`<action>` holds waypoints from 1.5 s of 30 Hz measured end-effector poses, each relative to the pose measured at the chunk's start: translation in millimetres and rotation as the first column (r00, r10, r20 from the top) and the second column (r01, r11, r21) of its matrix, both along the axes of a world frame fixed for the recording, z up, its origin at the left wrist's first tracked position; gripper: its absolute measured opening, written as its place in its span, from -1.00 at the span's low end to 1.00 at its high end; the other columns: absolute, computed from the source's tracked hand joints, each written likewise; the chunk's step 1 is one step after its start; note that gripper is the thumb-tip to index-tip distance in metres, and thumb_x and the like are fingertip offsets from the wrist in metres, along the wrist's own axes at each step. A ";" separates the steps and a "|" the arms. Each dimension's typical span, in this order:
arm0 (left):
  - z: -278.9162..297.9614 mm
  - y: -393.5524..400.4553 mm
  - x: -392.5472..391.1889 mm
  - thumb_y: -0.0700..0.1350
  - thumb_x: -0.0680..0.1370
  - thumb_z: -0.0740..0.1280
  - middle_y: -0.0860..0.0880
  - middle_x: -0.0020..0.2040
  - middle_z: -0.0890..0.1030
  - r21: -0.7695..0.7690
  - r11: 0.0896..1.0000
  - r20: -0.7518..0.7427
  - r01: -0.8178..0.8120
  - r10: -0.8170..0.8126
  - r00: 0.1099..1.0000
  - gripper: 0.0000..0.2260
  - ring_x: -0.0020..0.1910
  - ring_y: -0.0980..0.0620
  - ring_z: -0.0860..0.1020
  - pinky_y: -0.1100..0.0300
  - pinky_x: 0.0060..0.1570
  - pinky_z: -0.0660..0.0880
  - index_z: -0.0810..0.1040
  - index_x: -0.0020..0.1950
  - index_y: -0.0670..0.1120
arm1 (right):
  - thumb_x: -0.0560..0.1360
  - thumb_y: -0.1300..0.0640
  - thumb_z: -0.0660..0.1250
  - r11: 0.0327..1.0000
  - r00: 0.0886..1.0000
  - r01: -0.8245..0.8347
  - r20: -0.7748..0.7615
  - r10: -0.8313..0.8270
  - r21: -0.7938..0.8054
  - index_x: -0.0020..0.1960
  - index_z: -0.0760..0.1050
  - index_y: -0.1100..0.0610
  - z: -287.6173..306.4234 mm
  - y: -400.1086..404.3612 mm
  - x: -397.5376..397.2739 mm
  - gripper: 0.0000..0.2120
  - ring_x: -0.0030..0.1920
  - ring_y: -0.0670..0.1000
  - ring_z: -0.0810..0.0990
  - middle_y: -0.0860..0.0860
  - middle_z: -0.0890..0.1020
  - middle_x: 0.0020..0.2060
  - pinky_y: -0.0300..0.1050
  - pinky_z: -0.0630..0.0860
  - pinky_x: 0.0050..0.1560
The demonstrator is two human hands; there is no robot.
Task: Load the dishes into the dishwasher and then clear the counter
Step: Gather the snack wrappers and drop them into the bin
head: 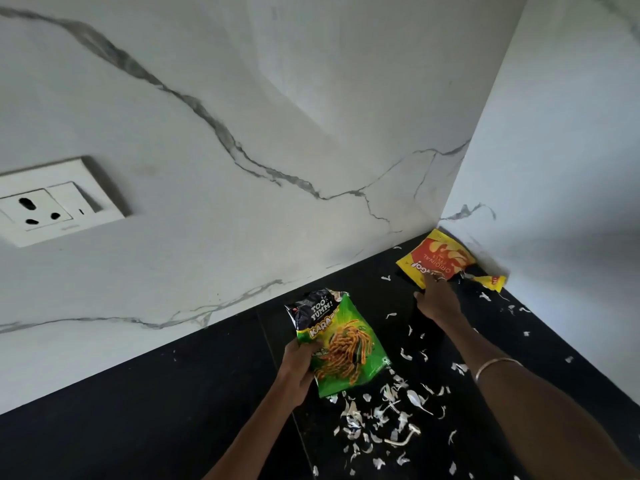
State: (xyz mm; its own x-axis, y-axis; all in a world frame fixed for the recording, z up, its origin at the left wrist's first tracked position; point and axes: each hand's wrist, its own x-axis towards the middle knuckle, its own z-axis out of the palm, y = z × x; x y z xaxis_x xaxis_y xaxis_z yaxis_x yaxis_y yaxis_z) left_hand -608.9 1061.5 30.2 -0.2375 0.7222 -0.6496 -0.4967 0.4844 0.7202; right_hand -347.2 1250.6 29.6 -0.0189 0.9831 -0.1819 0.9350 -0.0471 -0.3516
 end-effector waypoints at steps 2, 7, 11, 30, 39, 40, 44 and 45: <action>1.0 -1.9 -1.4 -0.33 0.57 0.28 -0.21 0.01 0.70 -0.004 1.000 0.002 -0.005 0.005 1.000 -0.81 0.00 -0.17 0.67 -0.06 0.00 0.61 0.55 0.17 -0.24 | 0.56 0.07 0.34 0.997 0.997 -0.011 0.072 0.006 0.078 0.46 0.29 0.18 -3.8 -6.2 0.9 -0.47 0.38 0.25 0.36 0.22 0.44 0.34 0.13 0.40 0.27; 6.5 -9.8 1.3 -0.33 0.57 0.28 -0.22 0.00 0.69 -0.015 0.999 0.027 -0.035 0.035 0.999 -0.81 -0.01 -0.19 0.67 -0.06 -0.03 0.62 0.54 0.17 -0.26 | 0.53 0.32 0.29 0.975 0.993 -0.034 0.121 0.007 0.218 0.14 0.57 0.25 3.3 -34.1 -0.8 -0.79 0.13 0.20 0.58 0.19 0.62 0.05 0.06 0.53 0.07; 17.9 -18.5 9.7 -0.35 0.56 0.28 -0.21 -0.04 0.70 -0.002 1.000 0.028 -0.030 0.030 0.999 -0.82 -0.03 -0.19 0.68 -0.02 -0.11 0.62 0.57 0.13 -0.25 | 0.53 0.38 0.24 0.950 0.992 -0.093 0.108 0.063 0.298 0.06 0.59 0.28 11.5 -57.3 3.0 -0.81 0.00 0.19 0.64 0.19 0.66 -0.06 0.00 0.53 -0.04; 107.1 -86.9 56.9 0.16 0.67 0.06 -0.21 0.03 0.69 0.163 0.983 0.056 0.085 -0.095 0.994 -0.49 0.06 -0.24 0.64 -0.16 0.17 0.54 0.63 0.15 -0.19 | 0.53 0.31 0.30 0.670 0.744 -0.652 0.130 0.655 0.356 0.12 0.64 0.02 120.5 -207.1 -14.1 -0.71 0.04 -0.14 0.63 -0.04 0.67 0.10 -0.25 0.60 0.02; 125.7 -145.1 70.6 -0.14 0.54 0.37 -0.25 -0.04 0.69 0.206 0.945 -0.083 0.252 -0.240 0.967 -0.73 -0.09 -0.26 0.68 -0.13 0.00 0.60 0.59 0.19 -0.23 | 0.52 0.37 0.27 0.663 0.699 -0.676 -0.004 0.715 0.321 0.12 0.59 0.10 128.4 -283.4 -10.0 -0.73 -0.10 -0.16 0.64 -0.02 0.68 -0.02 -0.30 0.59 -0.11; 125.4 -150.3 73.3 -0.18 0.53 0.36 -0.25 -0.08 0.70 0.175 0.960 -0.098 0.220 -0.205 0.974 -0.76 -0.13 -0.26 0.68 -0.12 -0.05 0.61 0.59 0.17 -0.24 | 0.52 0.35 0.27 0.666 0.695 -0.679 -0.021 0.719 0.309 0.10 0.59 0.09 127.6 -289.6 -6.0 -0.74 -0.12 -0.14 0.65 -0.02 0.69 -0.04 -0.26 0.60 -0.13; 125.0 -172.3 82.0 -0.25 0.54 0.33 -0.26 -0.11 0.70 0.152 0.981 -0.066 0.123 -0.115 0.991 -0.82 -0.14 -0.28 0.67 -0.15 -0.09 0.62 0.57 0.12 -0.25 | 0.56 0.27 0.27 0.713 0.705 -0.634 -0.154 0.692 0.300 0.09 0.60 0.03 125.8 -314.4 13.8 -0.77 0.01 -0.17 0.63 -0.08 0.67 0.08 -0.22 0.59 0.03; 124.5 -178.9 83.4 -0.26 0.54 0.32 -0.26 -0.10 0.70 0.161 0.980 -0.061 0.119 -0.110 0.992 -0.82 -0.13 -0.29 0.67 -0.18 -0.06 0.61 0.56 0.12 -0.26 | 0.58 0.24 0.27 0.735 0.713 -0.606 -0.200 0.672 0.304 0.09 0.62 0.05 126.6 -320.6 19.0 -0.80 0.09 -0.19 0.62 -0.07 0.66 0.14 -0.26 0.57 0.10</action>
